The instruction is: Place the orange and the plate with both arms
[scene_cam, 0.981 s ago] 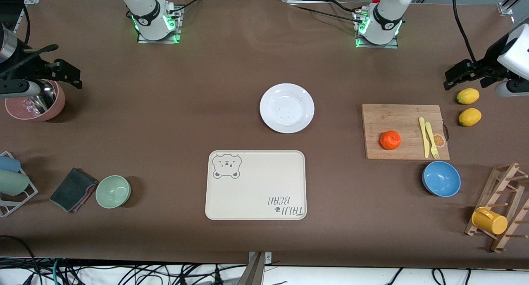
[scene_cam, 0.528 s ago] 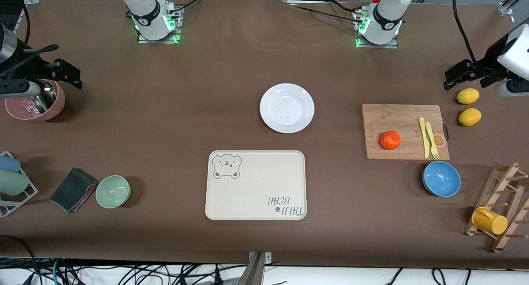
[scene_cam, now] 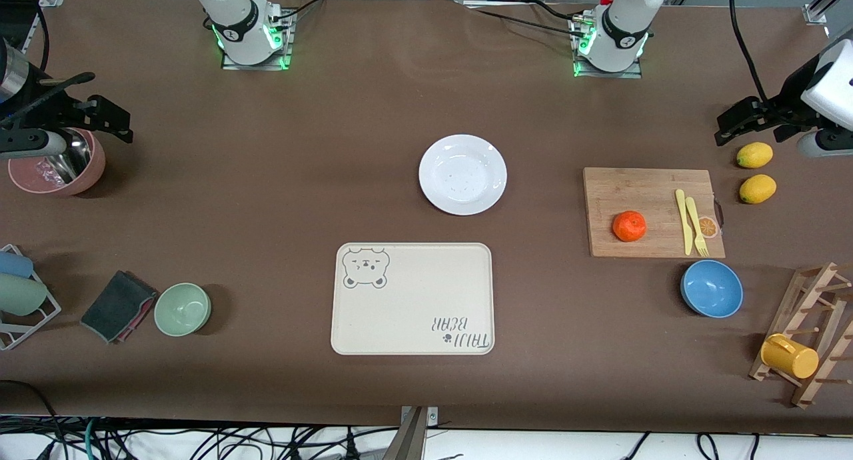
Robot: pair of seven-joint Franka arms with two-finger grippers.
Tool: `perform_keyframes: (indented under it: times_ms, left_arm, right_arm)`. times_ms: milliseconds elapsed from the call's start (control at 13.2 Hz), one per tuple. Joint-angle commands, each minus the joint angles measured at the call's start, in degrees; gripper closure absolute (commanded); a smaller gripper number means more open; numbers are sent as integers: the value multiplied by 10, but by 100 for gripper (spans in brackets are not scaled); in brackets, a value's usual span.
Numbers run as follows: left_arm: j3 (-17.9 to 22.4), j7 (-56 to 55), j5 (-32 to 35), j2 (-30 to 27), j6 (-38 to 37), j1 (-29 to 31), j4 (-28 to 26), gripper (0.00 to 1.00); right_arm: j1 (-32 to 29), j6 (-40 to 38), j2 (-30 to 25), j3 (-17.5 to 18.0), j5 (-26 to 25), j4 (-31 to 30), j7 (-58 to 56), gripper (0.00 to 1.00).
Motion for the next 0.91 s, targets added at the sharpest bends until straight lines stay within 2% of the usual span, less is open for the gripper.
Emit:
perform_keyframes:
  times_ms: [0,302,528,830]
  left_arm:
    - [-5,9,4,4,-5,4,7,0]
    - [-5,8,4,4,23,4,-15,0]
    - [-2,8,12,8,57,4,-69,0]
    - [0,9,12,15,60,9,-92,0]
  right_arm:
    - [0,-9,4,1,7,11,2,0]
    - [-1,-10,4,1,7,10,4,0]
    - [-1,-9,4,1,7,10,4,0]
    - [-1,-10,4,0,8,10,4,0]
